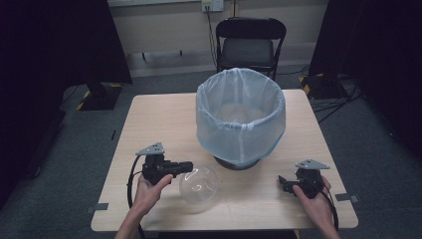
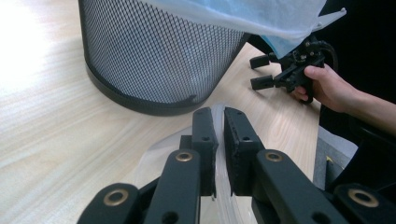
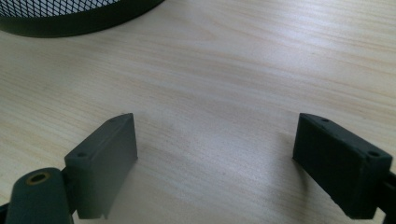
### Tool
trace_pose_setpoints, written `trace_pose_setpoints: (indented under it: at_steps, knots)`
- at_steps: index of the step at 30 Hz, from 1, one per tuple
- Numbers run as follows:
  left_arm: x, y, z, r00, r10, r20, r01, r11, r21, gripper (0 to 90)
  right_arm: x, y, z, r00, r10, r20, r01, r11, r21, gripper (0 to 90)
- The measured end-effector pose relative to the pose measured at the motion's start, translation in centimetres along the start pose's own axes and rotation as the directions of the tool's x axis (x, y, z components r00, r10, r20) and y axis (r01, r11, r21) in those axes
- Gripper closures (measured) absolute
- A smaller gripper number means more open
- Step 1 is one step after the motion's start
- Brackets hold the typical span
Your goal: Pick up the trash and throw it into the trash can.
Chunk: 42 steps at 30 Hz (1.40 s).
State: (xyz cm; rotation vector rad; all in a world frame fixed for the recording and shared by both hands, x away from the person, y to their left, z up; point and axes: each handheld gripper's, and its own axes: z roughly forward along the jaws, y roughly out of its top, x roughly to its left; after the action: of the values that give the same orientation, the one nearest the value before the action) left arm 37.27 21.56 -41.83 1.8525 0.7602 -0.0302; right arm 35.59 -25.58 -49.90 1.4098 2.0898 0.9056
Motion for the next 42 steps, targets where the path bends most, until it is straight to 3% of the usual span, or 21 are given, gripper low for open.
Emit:
trace_pose_setpoints:
  at_steps: [9, 24, 34, 42]
  knots:
    - [0.1, 0.6, -0.5, 0.9999, 0.009, -0.012, -0.009, 0.9996, -0.025, 84.9, 0.0, 0.0, 0.0, 1.0, 0.0, 0.0, 0.0, 1.0, 0.0, 12.4]
    - [0.1, 3.1, -3.1, 0.9983, 0.038, -0.044, -0.043, 0.9914, -0.123, 85.0, 0.0, 0.0, 0.0, 1.0, 0.002, 0.001, -0.002, 1.0, 0.001, 12.5]
    - [-0.3, 5.3, -4.4, 0.9966, 0.064, -0.053, -0.073, 0.9776, -0.197, 85.0, 0.0, 0.0, 0.0, 1.0, 0.001, 0.0, -0.001, 1.0, 0.0, 12.5]
    - [-0.7, 8.1, -5.6, 0.9932, 0.09, -0.074, -0.107, 0.9578, -0.267, 85.1, 0.0, 0.0, 0.0, 1.0, 0.001, 0.001, -0.001, 1.0, 0.0, 12.4]
